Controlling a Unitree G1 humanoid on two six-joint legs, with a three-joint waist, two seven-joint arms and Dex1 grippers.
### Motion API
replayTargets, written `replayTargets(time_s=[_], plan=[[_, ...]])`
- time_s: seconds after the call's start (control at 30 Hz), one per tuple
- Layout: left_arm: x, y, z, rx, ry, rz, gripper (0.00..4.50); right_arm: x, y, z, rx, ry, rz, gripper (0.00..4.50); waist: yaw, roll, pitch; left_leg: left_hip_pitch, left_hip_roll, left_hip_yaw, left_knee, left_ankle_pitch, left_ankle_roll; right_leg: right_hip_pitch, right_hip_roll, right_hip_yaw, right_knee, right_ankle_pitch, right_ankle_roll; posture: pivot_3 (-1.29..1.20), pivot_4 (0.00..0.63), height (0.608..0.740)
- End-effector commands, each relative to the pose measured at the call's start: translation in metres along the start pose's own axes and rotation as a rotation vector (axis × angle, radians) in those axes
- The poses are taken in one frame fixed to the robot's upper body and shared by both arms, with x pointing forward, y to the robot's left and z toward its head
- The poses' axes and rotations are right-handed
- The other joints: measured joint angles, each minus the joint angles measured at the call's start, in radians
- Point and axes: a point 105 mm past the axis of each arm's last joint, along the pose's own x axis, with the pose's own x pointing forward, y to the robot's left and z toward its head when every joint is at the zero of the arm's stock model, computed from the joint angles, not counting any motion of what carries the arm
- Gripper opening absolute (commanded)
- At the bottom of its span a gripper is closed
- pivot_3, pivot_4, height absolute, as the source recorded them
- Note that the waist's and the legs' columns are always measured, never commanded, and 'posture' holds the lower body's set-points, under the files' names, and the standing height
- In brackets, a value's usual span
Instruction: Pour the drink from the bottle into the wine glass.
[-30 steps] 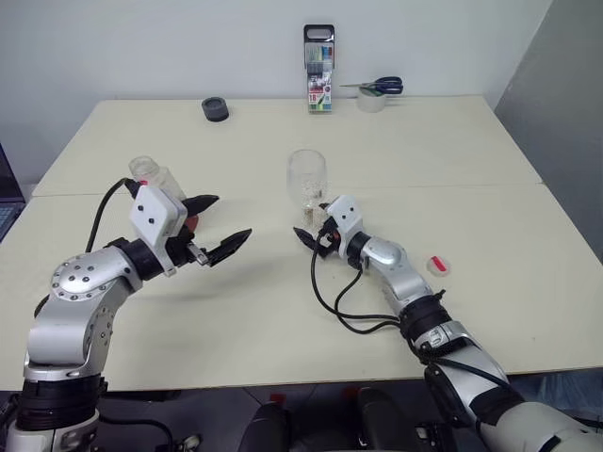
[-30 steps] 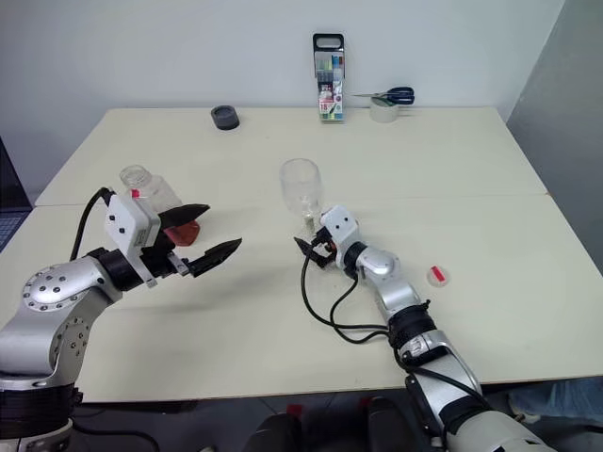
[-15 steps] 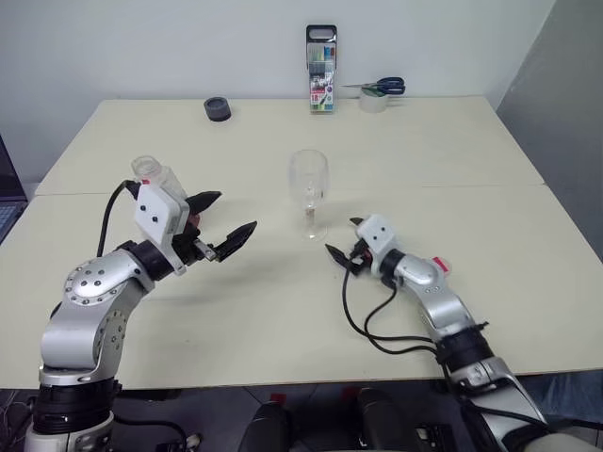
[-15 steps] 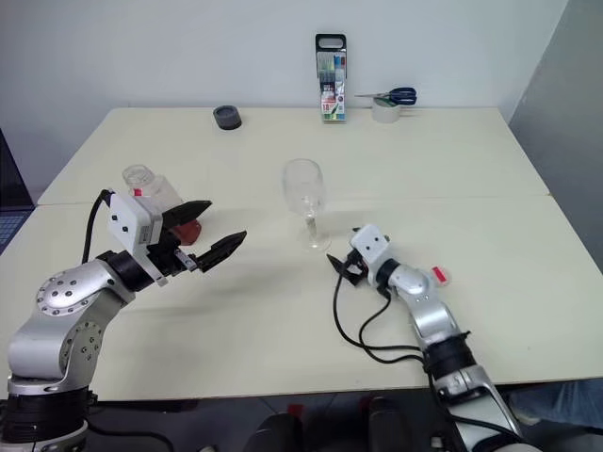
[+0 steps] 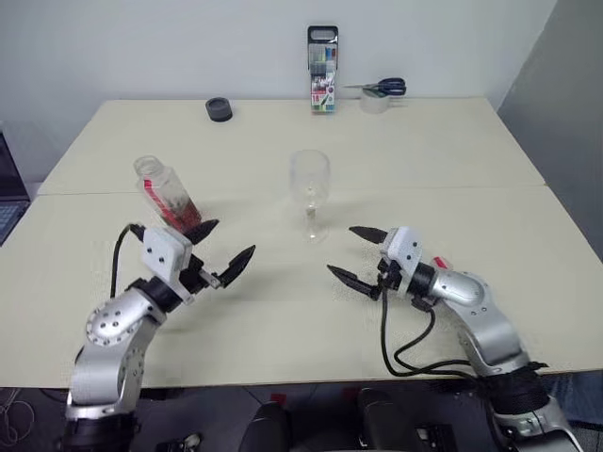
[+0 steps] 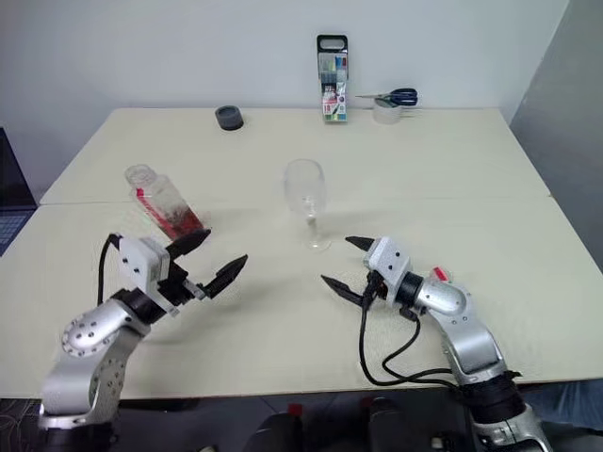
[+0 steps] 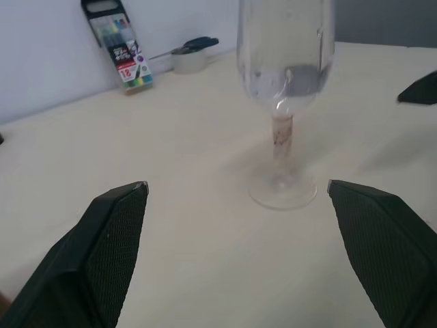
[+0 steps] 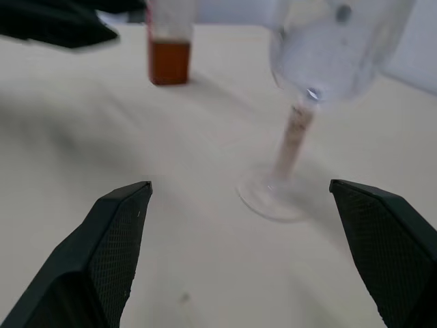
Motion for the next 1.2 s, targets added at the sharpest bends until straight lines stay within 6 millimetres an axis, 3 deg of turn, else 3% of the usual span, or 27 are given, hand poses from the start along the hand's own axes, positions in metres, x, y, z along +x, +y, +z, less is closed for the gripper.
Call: replayTargets(time_s=[0.03,0.13,0.2,0.43,0.73,1.2], plan=[[-0.011,0.013,-0.019,-0.008,0.028,0.157,4.5,-0.006,0.015,0.027,0.04,-0.068,0.119,4.45,0.005,0.0,0.0,0.0,0.0,0.0,0.0,0.0,0.0,0.0,0.0,0.0,0.0,0.0,0.0,0.0,0.15,0.74],[-0.025,0.023,-0.043,-0.015,0.085,0.27,4.5,-0.006,0.023,0.033,0.027,-0.056,0.174,4.45,0.008,-0.001,-0.001,0.0,0.0,0.0,0.0,0.0,0.0,0.001,0.0,0.0,0.0,0.0,0.0,0.0,0.15,0.74],[-0.028,0.031,-0.048,-0.017,0.098,0.313,4.5,-0.004,0.024,0.035,0.019,-0.05,0.183,4.45,0.01,-0.001,-0.001,0.0,0.0,-0.001,0.0,0.0,0.0,0.001,0.0,-0.001,-0.001,0.0,0.0,0.0,0.15,0.74],[-0.031,0.071,-0.043,-0.008,0.073,0.489,4.5,0.005,0.025,0.036,0.009,-0.048,0.181,4.45,0.02,-0.002,-0.001,0.0,0.0,-0.001,0.0,0.0,0.0,0.001,0.0,-0.002,0.0,0.0,0.0,0.0,0.15,0.74],[-0.016,0.098,-0.032,-0.009,0.065,0.515,4.5,0.014,0.026,0.044,-0.004,-0.063,0.209,4.45,0.022,-0.002,-0.001,0.0,0.0,-0.002,0.0,0.0,-0.001,0.0,0.0,-0.002,0.0,0.0,0.0,0.0,0.15,0.74],[0.003,0.109,-0.022,-0.006,0.103,0.485,4.5,0.018,0.03,0.051,0.0,-0.06,0.258,4.45,0.021,-0.002,-0.002,-0.001,-0.001,-0.002,0.0,0.001,-0.001,0.0,0.0,-0.003,-0.001,0.0,0.0,0.0,0.15,0.74]])
